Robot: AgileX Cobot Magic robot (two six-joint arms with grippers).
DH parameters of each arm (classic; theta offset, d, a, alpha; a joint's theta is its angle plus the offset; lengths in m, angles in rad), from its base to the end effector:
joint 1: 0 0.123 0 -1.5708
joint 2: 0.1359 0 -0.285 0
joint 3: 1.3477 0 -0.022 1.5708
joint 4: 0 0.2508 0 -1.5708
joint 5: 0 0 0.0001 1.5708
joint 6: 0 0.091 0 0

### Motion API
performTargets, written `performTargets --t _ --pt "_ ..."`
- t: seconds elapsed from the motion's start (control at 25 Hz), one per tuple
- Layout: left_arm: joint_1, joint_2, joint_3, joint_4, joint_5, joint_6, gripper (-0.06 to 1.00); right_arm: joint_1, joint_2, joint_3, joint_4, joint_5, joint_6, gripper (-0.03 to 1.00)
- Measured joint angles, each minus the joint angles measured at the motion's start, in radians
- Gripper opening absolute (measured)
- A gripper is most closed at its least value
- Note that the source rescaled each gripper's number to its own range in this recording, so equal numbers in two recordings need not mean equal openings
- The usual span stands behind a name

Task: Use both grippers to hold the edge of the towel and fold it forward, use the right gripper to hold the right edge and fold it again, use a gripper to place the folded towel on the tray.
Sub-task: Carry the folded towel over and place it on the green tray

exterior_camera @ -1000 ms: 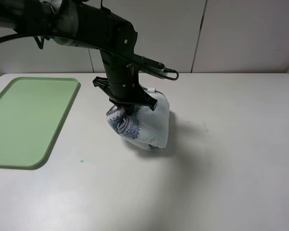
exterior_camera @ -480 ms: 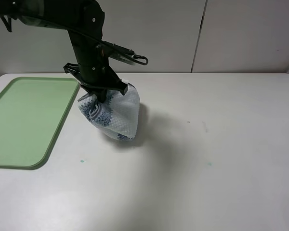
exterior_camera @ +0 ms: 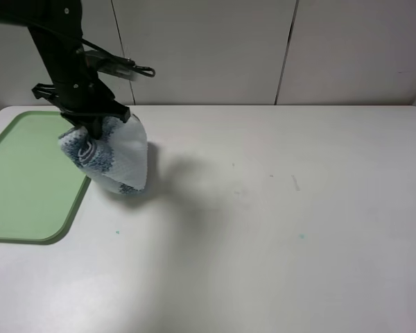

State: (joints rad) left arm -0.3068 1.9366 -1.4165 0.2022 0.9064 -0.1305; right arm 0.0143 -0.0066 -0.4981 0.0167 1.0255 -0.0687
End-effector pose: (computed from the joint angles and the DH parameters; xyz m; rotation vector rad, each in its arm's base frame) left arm 0.3812 -0.1057 0.2004 0.4049 2.8454 0.1717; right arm -0.0042 0.0012 0.2796 -0.0836 2.0026 -0.0150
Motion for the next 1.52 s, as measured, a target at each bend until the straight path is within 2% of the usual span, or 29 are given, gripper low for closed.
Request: performTargets --t 0.28,0.6,0.88,1.08,1.12,1.2,1.28,1.32,1.4,1.52 --pt "0.138 -0.033 0.071 -0.003 -0.053 0.04 0.09 0.0 0.0 0.0 0.0 0.0 0.0 1.0" --pt "0.259 -0.033 0.072 -0.004 -0.063 0.063 0.09 0.0 0.0 0.0 0.0 0.0 0.0 1.0" --pt "0.331 -0.033 0.072 -0.003 -0.071 0.071 0.09 0.0 0.0 0.0 0.0 0.0 0.0 1.0" --pt "0.351 -0.033 0.072 -0.003 -0.071 0.083 0.11 0.0 0.0 0.0 0.0 0.0 0.0 1.0" --pt "0.353 -0.033 0.072 -0.003 -0.071 0.083 0.15 0.0 0.0 0.0 0.0 0.0 0.0 1.0" --pt "0.355 -0.033 0.072 -0.002 -0.072 0.084 0.35 0.0 0.0 0.0 0.0 0.0 0.0 1.0" --pt "0.355 -0.033 0.072 0.006 -0.075 0.084 0.71 0.0 0.0 0.0 0.0 0.0 0.0 1.0" --pt "0.355 -0.033 0.072 0.01 -0.076 0.084 0.81 0.0 0.0 0.0 0.0 0.0 0.0 1.0" --pt "0.355 -0.033 0.072 0.011 -0.078 0.084 0.93 0.0 0.0 0.0 0.0 0.0 0.0 1.0" --pt "0.355 -0.033 0.072 0.001 -0.078 0.084 0.98 0.0 0.0 0.0 0.0 0.0 0.0 1.0"
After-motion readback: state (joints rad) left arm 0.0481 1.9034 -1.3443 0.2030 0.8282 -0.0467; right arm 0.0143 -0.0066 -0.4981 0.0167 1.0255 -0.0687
